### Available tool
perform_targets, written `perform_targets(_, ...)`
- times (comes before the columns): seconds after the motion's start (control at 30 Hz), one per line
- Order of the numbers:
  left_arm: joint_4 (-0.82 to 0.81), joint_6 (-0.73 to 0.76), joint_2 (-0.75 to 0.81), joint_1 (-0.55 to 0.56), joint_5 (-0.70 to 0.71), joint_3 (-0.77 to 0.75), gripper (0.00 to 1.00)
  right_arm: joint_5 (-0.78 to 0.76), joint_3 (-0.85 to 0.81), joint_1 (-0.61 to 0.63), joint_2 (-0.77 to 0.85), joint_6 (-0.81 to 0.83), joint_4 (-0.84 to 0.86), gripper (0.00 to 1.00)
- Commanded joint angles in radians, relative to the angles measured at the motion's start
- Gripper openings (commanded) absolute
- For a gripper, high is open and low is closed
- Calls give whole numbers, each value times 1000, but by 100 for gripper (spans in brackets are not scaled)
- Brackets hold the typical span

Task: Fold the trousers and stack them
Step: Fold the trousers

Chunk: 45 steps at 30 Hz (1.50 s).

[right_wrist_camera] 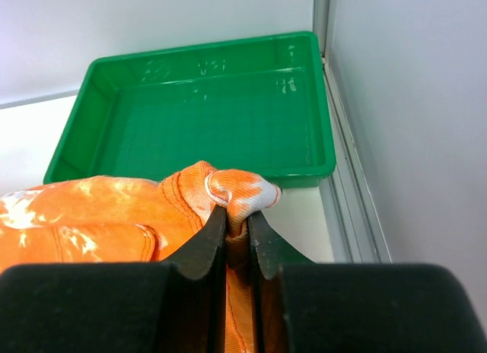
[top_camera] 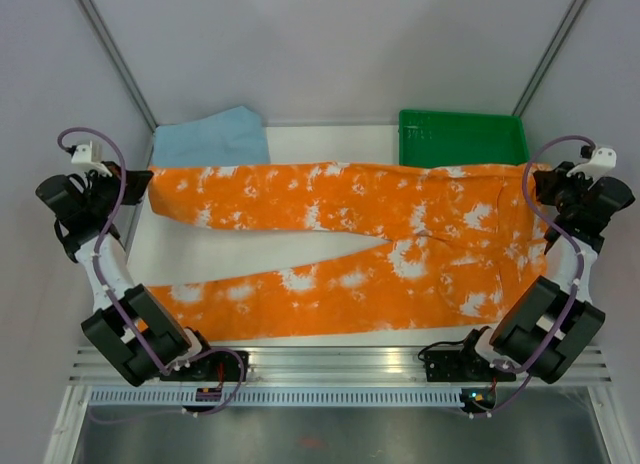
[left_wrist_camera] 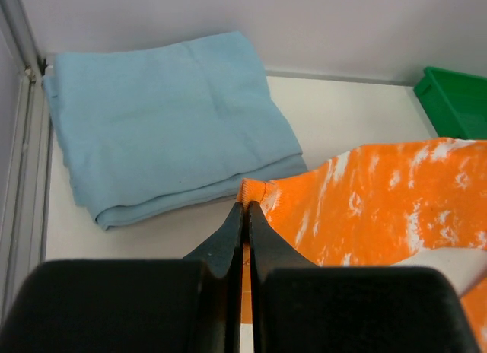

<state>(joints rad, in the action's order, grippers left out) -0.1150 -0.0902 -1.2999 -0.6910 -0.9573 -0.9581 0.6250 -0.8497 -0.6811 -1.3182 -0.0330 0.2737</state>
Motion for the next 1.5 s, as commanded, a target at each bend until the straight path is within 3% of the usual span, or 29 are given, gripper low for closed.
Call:
perform_targets(0.0,-72,50,65,-5,-116,18,2,61,-23,-15,85,24,113,0)
perform_targets(0.17,-184,1,42,-7,-107,24,2,123,-21,-14,64,-22,134,0)
perform_targets(0.3,-257,-77,-82,-5,-93,-63,2,168,-51,-15,5,-18,131,0)
perform_targets(0.37,-331,-114,-151,-5,-72,-88,2,180,-32,-14,-19,-44,232,0)
perform_targets(0.47,-325,-141,-244,-5,-77,-171,2,124,4,-14,-56,-137,362,0)
perform_targets(0.57,-278,-143,-301,1,-80,-266,2,102,-21,-9,-98,-154,352,0)
perform_targets(0.73,-270,-118,-338,16,-80,-265,2,91,-45,6,-130,-111,357,0)
perform_targets(0.83,-348,-118,-308,15,-110,-219,2,84,-34,3,-115,-107,413,0)
perform_targets(0.97,-550,-183,-237,-40,-118,-111,2,113,-26,-38,-99,-163,514,0)
perform_targets(1.07,-721,-347,-251,-109,-191,-64,2,214,-12,-83,-108,-270,629,0)
perform_targets(1.13,-918,-485,-259,-139,-259,-27,2,292,26,-101,-116,-318,718,0)
perform_targets(1.23,-1313,-663,-254,-174,-246,120,2,276,156,-129,-104,-390,1019,0)
perform_targets(1.27,-1350,-689,-251,-192,-232,172,2,271,190,-142,-105,-440,1177,0)
perform_targets(1.37,-1403,-773,-245,-212,-296,215,2,304,224,-167,-147,-517,1310,0)
perform_targets(1.43,-1541,-819,-259,-212,-356,254,2,366,227,-170,-190,-567,1380,0)
perform_targets(1.47,-1545,-769,-251,-214,-359,290,2,360,230,-172,-194,-568,1394,0)
